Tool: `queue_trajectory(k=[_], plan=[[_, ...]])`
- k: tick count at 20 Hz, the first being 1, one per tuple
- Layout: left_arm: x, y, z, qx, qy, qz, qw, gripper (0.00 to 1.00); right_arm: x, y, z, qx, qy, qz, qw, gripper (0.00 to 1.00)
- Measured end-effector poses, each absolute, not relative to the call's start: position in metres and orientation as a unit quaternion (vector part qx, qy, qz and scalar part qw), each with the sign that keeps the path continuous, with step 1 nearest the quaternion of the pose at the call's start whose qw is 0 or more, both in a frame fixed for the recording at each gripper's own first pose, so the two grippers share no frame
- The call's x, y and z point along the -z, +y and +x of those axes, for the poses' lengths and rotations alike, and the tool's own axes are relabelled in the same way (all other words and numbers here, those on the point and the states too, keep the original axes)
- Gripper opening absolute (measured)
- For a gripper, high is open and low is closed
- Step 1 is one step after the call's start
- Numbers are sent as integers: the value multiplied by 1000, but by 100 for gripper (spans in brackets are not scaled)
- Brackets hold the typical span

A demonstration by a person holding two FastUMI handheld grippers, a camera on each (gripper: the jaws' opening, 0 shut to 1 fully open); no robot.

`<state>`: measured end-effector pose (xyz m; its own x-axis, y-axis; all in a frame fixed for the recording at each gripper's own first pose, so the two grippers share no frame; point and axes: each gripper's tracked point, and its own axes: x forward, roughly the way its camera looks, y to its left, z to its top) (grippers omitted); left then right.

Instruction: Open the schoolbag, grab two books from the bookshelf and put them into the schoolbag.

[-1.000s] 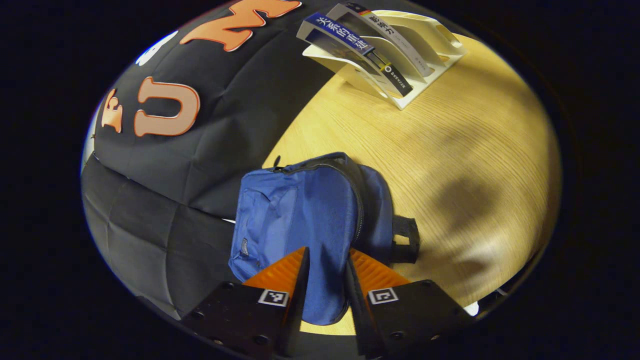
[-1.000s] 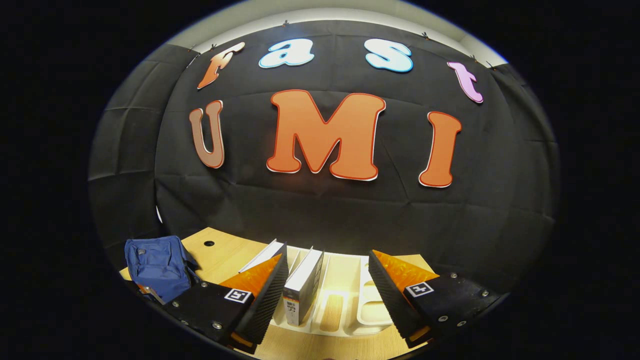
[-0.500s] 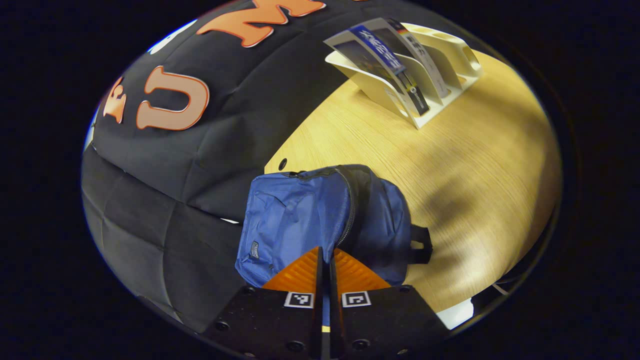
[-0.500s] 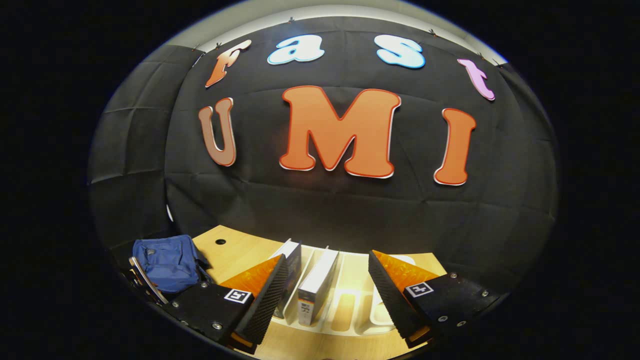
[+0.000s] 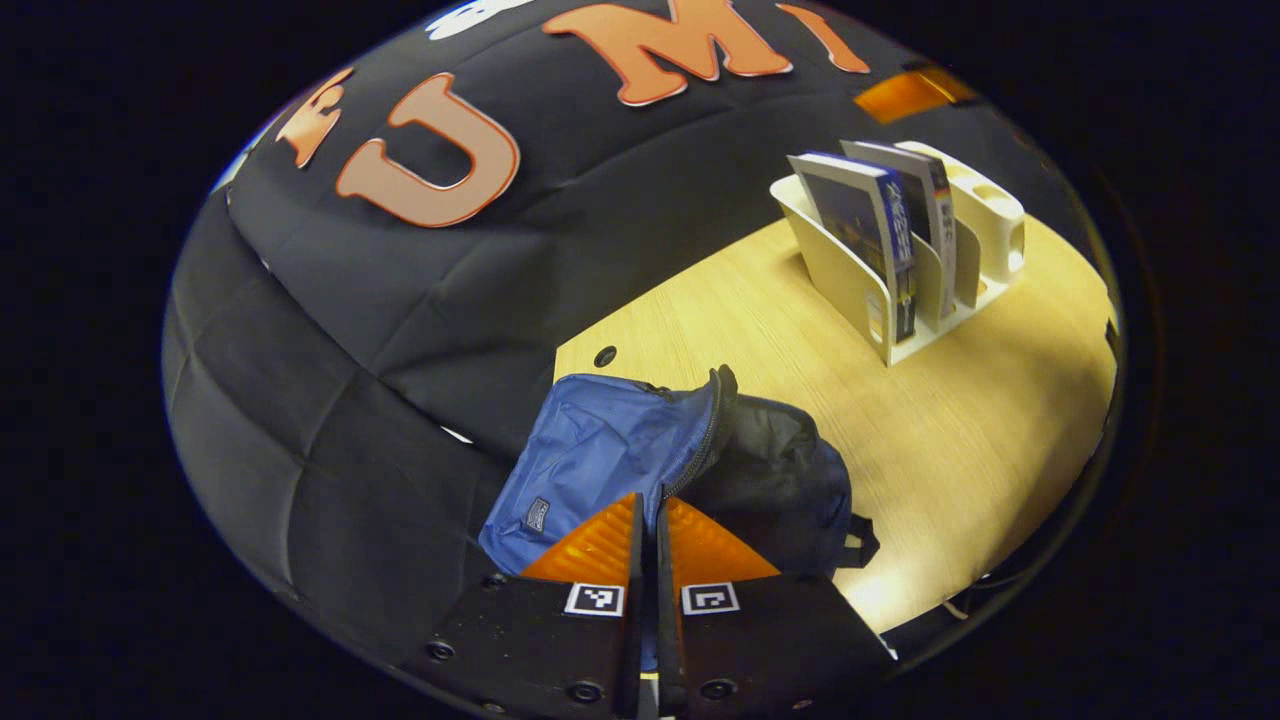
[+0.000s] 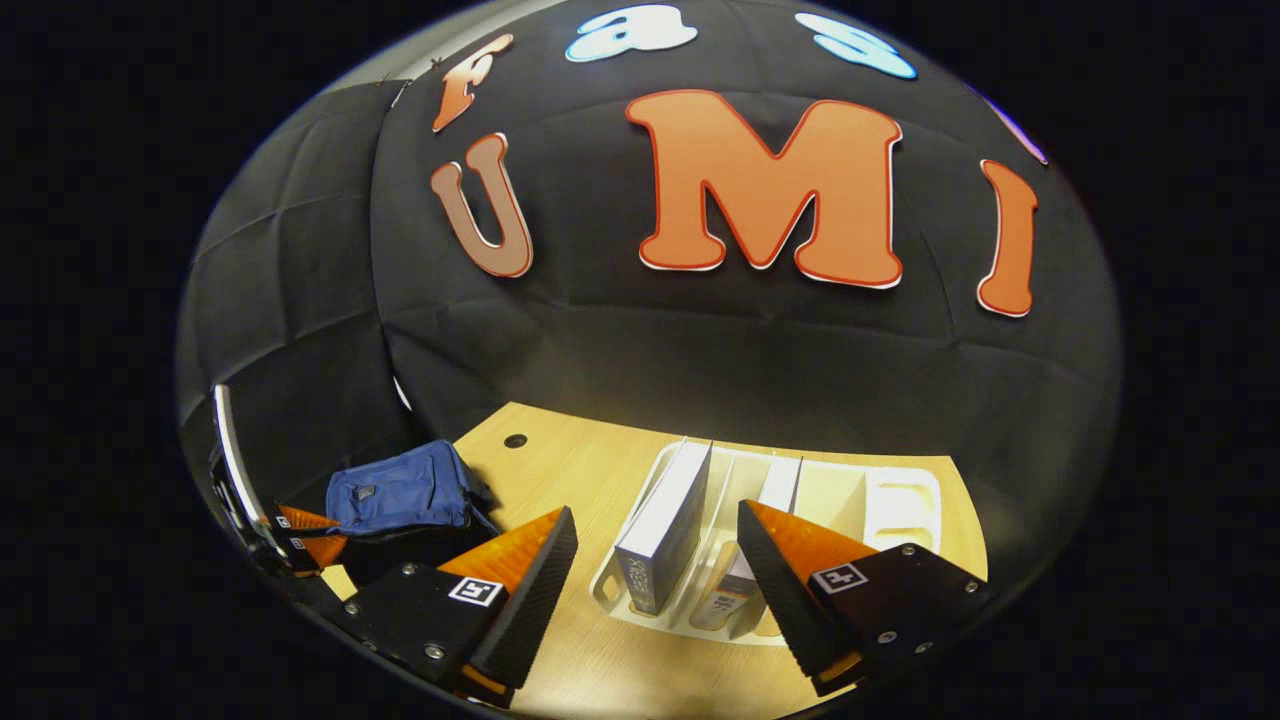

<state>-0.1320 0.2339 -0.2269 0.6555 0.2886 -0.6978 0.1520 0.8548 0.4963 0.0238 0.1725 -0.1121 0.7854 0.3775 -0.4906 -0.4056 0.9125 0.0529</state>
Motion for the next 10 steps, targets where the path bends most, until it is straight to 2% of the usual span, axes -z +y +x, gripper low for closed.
queue_trajectory(k=[10], plan=[[169,274,-79,-17,377,231,897,8,148,201,63,-178,335,-92,921,96]])
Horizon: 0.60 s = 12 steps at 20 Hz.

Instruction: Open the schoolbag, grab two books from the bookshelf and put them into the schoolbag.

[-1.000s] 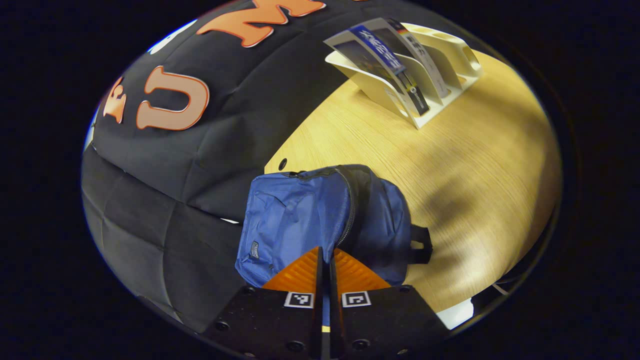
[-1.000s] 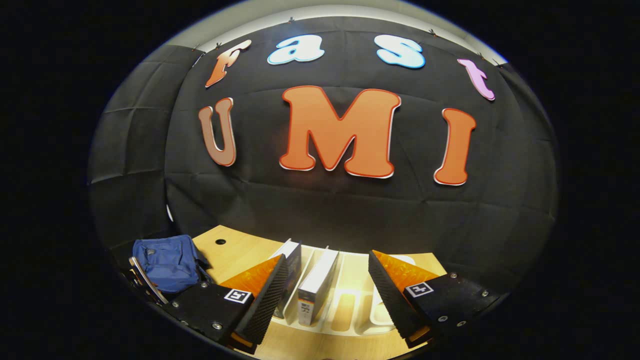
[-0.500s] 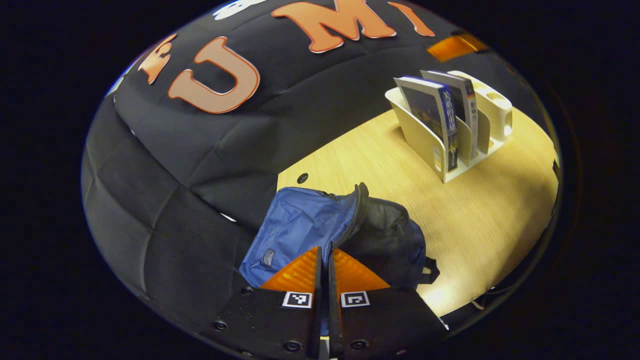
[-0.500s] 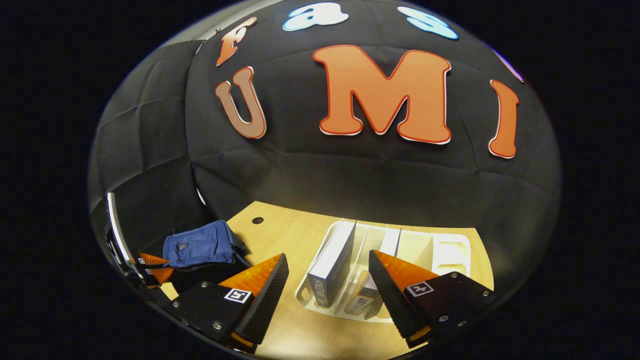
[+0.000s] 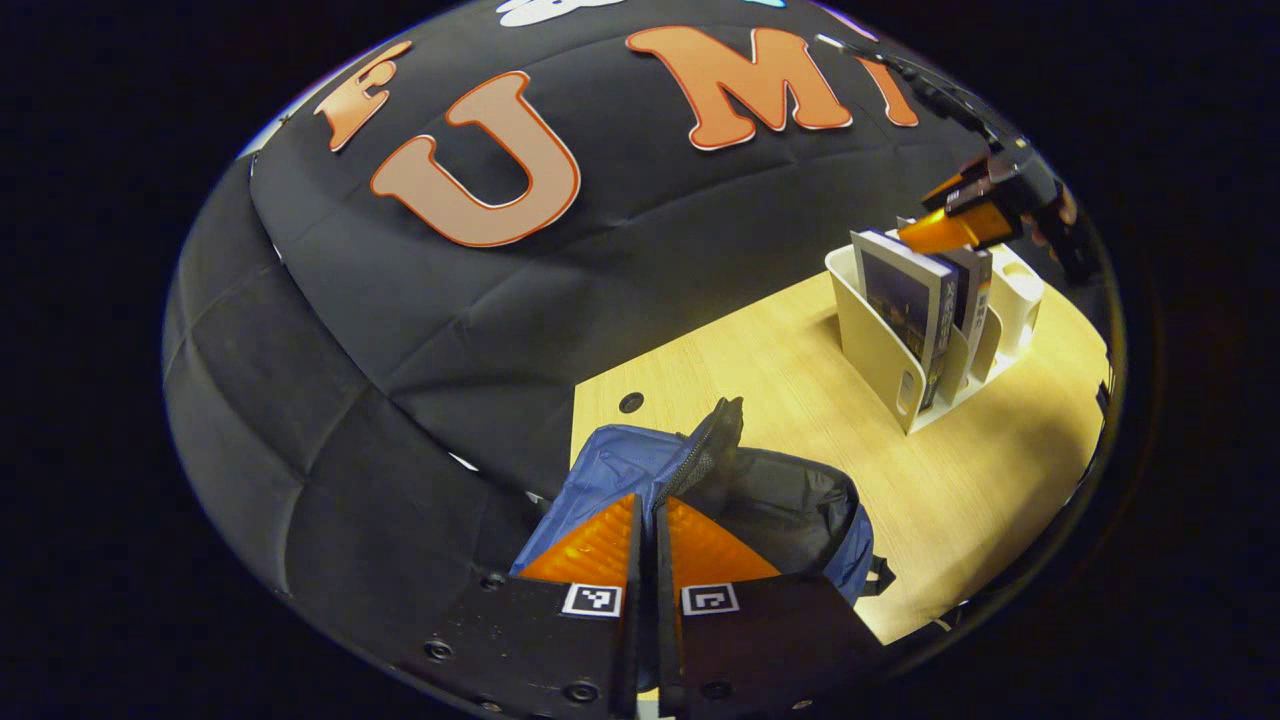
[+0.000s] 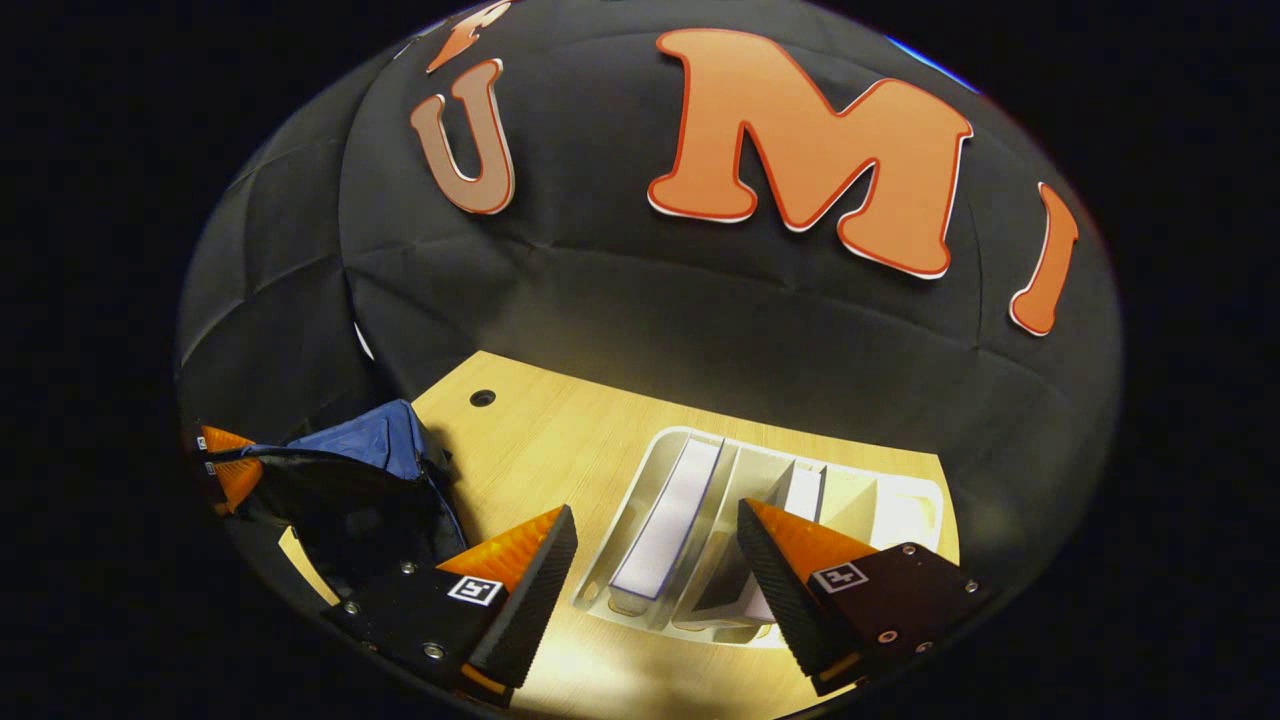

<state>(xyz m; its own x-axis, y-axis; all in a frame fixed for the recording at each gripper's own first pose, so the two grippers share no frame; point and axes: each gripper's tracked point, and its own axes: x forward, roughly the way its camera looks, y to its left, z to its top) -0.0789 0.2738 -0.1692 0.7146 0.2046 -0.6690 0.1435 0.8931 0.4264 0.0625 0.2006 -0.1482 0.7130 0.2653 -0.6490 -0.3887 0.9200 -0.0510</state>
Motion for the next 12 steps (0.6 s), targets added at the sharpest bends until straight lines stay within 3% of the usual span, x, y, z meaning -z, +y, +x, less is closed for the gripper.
queue_trajectory(k=[12], plan=[[172,287,-69,36,397,195,896,8,196,208,94,-91,479,-41,872,87]])
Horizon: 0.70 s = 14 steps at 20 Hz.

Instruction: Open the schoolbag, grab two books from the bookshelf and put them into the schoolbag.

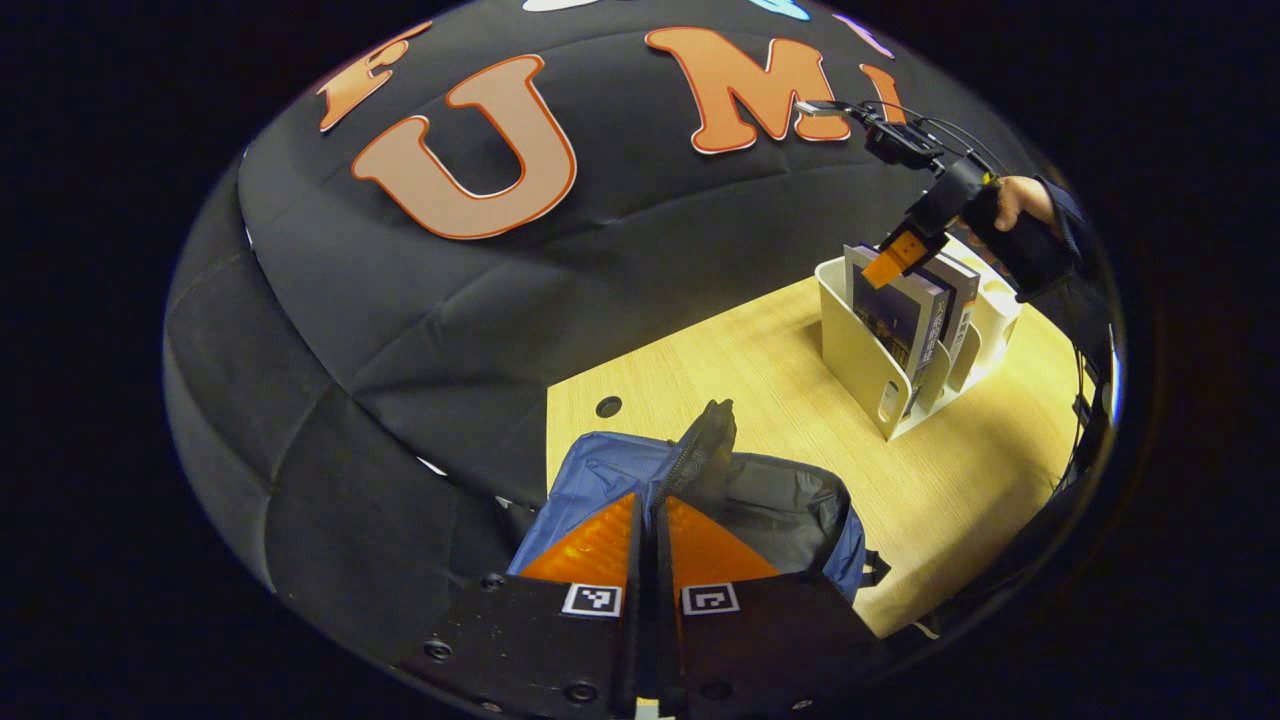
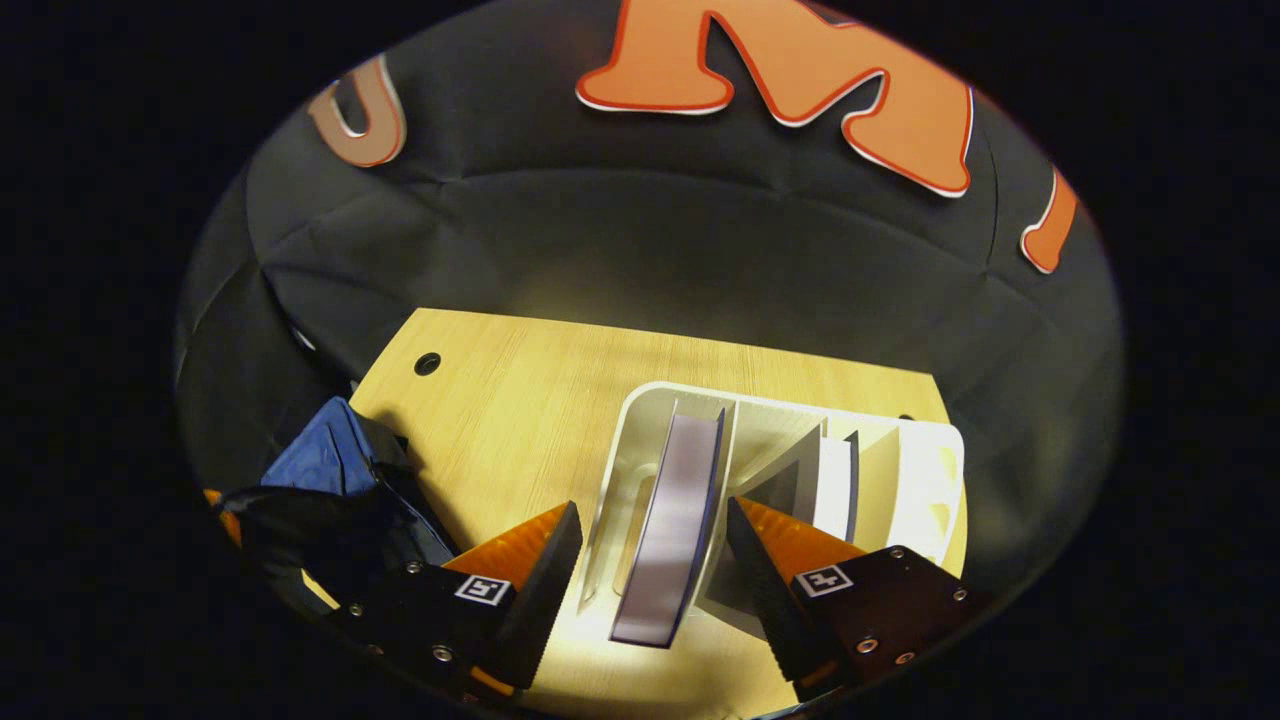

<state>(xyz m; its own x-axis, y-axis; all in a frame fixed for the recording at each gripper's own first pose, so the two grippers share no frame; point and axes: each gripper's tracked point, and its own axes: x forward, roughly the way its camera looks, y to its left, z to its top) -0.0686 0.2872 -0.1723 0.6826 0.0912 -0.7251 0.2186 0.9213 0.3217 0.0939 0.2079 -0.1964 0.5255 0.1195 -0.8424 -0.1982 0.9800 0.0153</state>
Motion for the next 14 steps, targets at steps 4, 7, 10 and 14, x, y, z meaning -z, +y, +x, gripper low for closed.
queue_trajectory(k=[4,7,10,14], plan=[[173,292,-63,60,395,188,897,8,215,201,103,-72,519,-60,850,77],[178,291,-63,70,397,181,897,8,231,196,98,-64,562,-66,822,68],[183,294,-63,74,399,166,899,8,241,185,98,-45,587,-76,805,43],[191,291,-64,79,401,147,901,8,244,187,94,-37,618,-54,783,40]])
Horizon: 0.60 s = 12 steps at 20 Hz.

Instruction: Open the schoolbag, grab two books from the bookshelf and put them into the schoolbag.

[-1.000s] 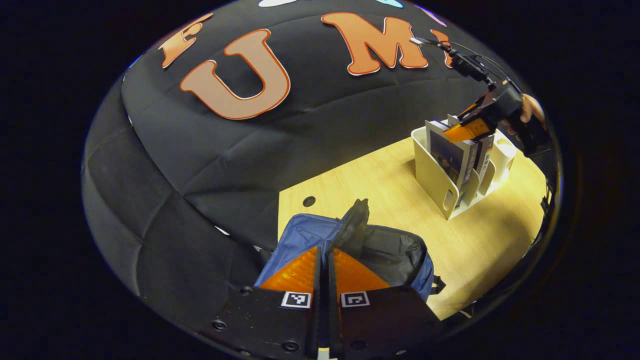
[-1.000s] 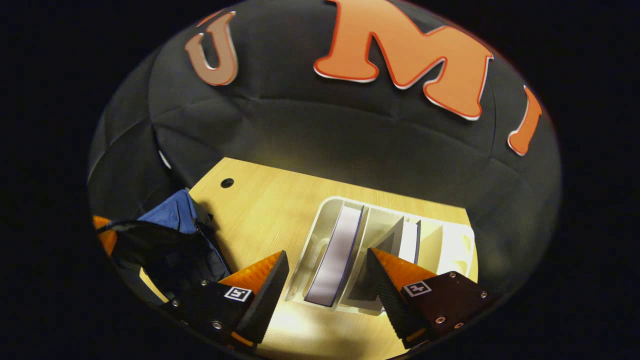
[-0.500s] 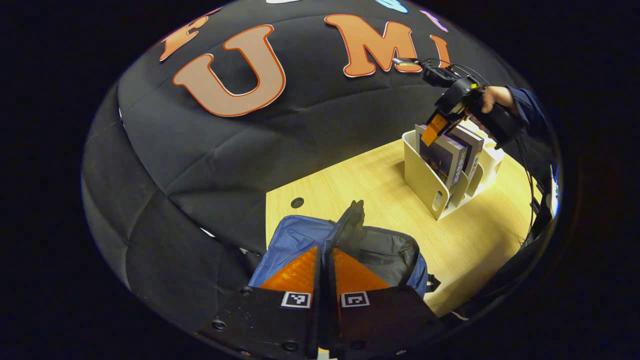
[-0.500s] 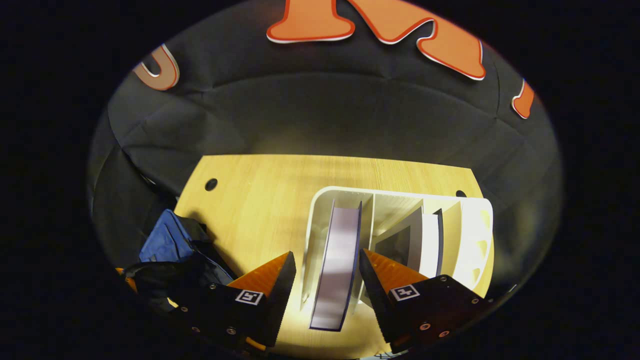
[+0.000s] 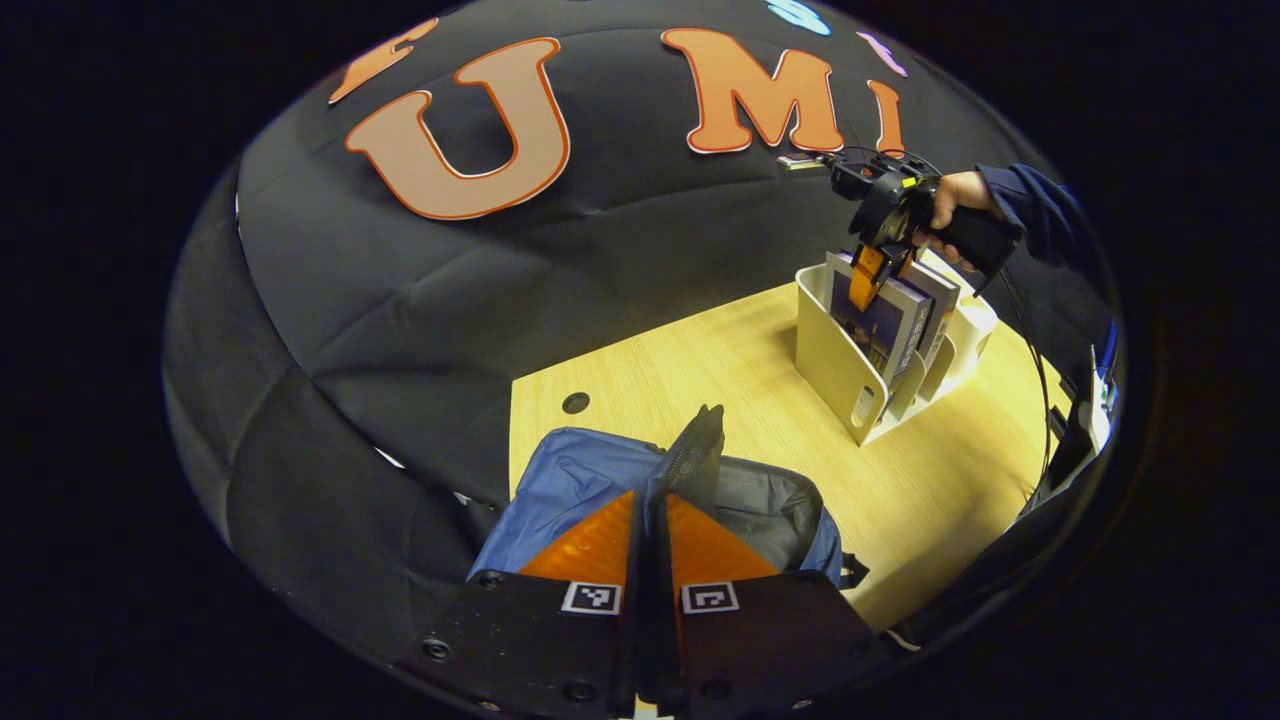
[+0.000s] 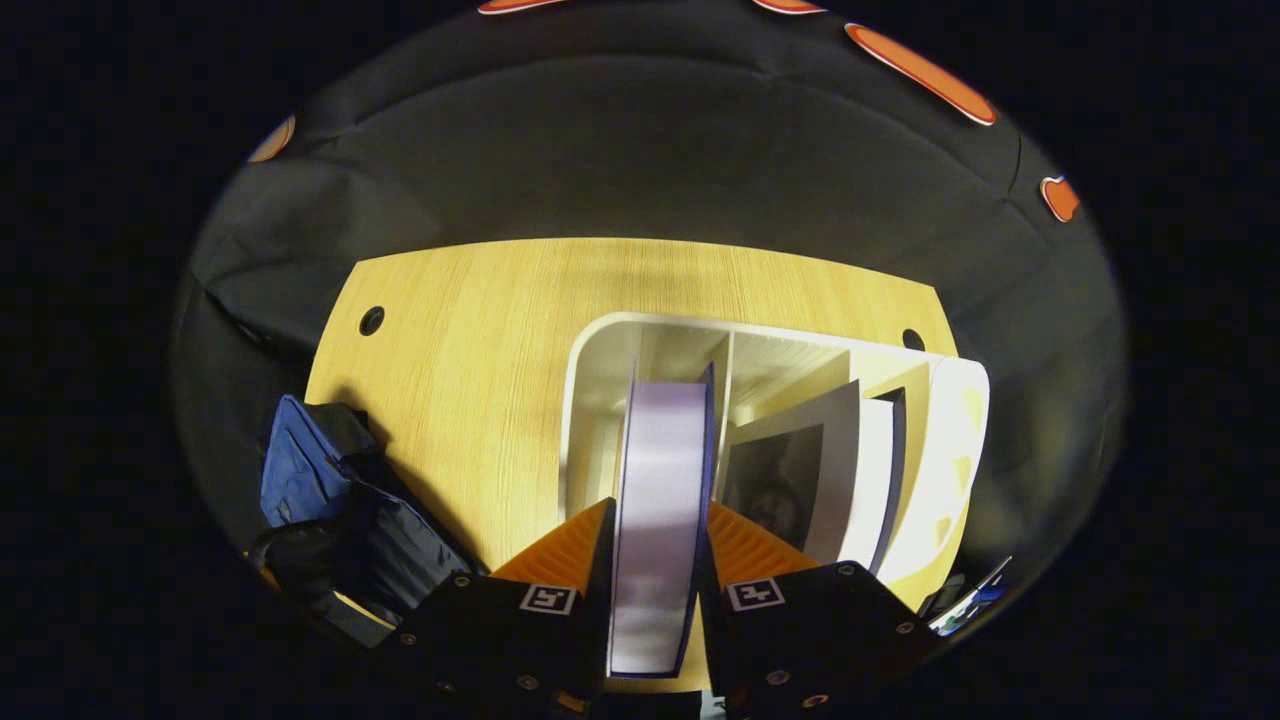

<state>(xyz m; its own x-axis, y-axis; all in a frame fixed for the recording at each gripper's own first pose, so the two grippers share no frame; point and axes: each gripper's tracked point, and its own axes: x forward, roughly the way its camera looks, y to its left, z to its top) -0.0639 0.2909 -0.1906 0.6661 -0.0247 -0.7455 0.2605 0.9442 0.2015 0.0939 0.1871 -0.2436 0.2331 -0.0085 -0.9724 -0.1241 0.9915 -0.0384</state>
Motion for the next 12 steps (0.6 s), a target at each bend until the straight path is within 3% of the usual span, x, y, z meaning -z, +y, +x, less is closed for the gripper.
queue_trajectory(k=[2,3,4,12], plan=[[195,289,-65,80,403,137,901,8,240,189,91,-32,633,-34,773,36],[196,289,-66,79,404,133,901,8,238,189,93,-34,634,-27,772,44],[196,289,-68,79,405,129,902,8,236,187,91,-37,634,-22,772,35],[201,283,-69,81,414,124,898,8,169,167,75,-76,604,21,793,31]])
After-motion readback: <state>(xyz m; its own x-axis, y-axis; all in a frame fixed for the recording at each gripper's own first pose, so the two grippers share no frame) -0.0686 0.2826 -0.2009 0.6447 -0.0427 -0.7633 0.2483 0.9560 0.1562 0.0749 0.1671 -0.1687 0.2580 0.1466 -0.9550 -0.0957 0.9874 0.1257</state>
